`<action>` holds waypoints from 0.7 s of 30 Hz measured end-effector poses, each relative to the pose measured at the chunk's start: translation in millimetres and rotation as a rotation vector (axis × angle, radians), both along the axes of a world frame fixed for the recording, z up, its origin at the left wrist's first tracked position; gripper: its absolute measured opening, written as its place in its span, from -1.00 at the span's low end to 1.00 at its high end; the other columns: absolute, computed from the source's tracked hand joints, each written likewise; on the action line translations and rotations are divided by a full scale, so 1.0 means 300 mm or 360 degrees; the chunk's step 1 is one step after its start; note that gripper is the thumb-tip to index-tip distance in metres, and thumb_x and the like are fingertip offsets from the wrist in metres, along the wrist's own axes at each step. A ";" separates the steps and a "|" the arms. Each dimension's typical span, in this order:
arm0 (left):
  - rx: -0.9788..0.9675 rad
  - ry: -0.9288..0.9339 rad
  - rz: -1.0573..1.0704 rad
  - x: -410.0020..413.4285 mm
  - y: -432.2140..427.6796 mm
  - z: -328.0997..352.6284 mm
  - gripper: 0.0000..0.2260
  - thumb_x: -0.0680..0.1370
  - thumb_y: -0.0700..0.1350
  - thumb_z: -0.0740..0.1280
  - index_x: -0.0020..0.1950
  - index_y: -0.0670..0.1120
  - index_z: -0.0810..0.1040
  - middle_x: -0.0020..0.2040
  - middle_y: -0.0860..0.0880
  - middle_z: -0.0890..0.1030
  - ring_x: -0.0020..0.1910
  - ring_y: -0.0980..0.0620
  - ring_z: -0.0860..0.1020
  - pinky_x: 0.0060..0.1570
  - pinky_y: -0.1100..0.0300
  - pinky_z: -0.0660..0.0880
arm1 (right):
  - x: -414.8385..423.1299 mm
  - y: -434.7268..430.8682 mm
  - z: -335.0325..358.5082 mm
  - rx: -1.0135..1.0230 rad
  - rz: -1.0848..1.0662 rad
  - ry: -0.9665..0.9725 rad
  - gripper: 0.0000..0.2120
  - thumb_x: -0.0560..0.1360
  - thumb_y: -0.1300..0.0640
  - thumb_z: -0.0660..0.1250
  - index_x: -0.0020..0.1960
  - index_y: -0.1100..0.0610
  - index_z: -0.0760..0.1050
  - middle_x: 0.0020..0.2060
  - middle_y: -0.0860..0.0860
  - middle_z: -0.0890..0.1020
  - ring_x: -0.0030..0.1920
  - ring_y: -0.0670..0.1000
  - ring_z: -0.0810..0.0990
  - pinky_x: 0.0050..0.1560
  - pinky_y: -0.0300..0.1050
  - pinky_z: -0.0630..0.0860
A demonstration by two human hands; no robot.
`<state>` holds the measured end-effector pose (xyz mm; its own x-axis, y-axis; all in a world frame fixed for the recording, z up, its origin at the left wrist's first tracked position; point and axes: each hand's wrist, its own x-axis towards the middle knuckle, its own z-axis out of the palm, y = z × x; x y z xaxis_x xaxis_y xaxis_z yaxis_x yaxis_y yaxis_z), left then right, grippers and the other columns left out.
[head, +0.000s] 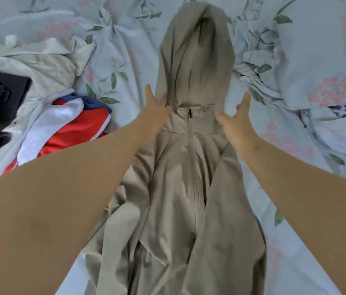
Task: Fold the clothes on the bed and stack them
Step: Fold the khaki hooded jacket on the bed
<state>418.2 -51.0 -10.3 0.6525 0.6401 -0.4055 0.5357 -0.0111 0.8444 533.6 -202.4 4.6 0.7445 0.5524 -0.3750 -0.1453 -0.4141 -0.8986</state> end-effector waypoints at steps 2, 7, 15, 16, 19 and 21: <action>0.0175 0.0244 -0.0205 -0.045 -0.037 -0.051 -0.17 0.48 0.05 0.31 0.54 0.11 -0.21 0.43 -0.05 0.30 0.26 -0.20 0.45 0.22 -0.02 0.40 | -0.040 -0.058 -0.087 -0.0233 0.0044 -0.0027 -0.25 0.57 0.13 0.24 0.55 0.07 -0.19 0.52 0.04 0.09 0.48 0.04 0.16 0.43 -0.15 0.12; 0.0783 0.0894 -0.0990 -0.187 -0.256 -0.187 -0.43 0.60 0.10 0.14 0.55 0.09 -0.01 0.57 0.00 0.01 0.54 -0.04 -0.06 0.47 -0.11 -0.01 | -0.176 -0.241 -0.248 -0.0946 0.0103 -0.0040 -0.33 0.48 0.02 0.33 0.50 0.05 0.10 0.44 0.12 0.24 0.38 0.22 0.29 0.35 0.19 0.29; 0.1021 0.1044 -0.1052 -0.380 -0.526 -0.286 -0.52 0.64 0.13 -0.10 0.56 0.08 -0.07 0.57 0.06 -0.09 0.54 0.00 -0.19 0.48 -0.05 -0.17 | -0.424 -0.443 -0.245 -0.1011 0.0448 -0.0866 -0.61 0.55 0.02 0.23 0.37 -0.04 0.32 -0.03 0.06 0.49 -0.10 0.10 0.52 -0.16 -0.08 0.39; 0.0966 0.1017 -0.1049 -0.409 -0.542 -0.295 -0.51 0.63 0.15 -0.16 0.56 0.08 -0.06 0.57 0.07 -0.09 0.54 0.03 -0.19 0.48 -0.01 -0.17 | -0.448 -0.460 -0.250 -0.1007 0.0528 -0.0704 -0.59 0.58 -0.05 0.17 0.41 -0.08 0.25 -0.01 0.03 0.50 -0.08 0.07 0.54 -0.19 -0.10 0.41; 0.0991 0.1008 -0.1133 -0.493 -0.578 -0.300 -0.28 0.41 0.20 -0.45 0.56 0.09 -0.07 0.57 0.09 -0.11 0.54 0.05 -0.17 0.47 0.06 -0.17 | -0.519 -0.495 -0.271 -0.1193 0.0506 -0.0423 -0.40 0.49 -0.24 0.23 0.42 -0.02 0.15 0.17 0.02 0.42 0.16 0.09 0.48 -0.07 -0.06 0.42; 0.1033 0.1047 -0.1153 -0.534 -0.600 -0.305 -0.24 0.36 0.17 -0.49 0.56 0.09 -0.10 0.57 0.09 -0.13 0.54 0.04 -0.18 0.47 0.06 -0.18 | -0.565 -0.520 -0.288 -0.1345 0.0582 -0.0538 -0.39 0.43 -0.25 0.30 0.31 0.07 0.22 0.19 0.04 0.36 0.22 0.12 0.41 0.01 0.00 0.45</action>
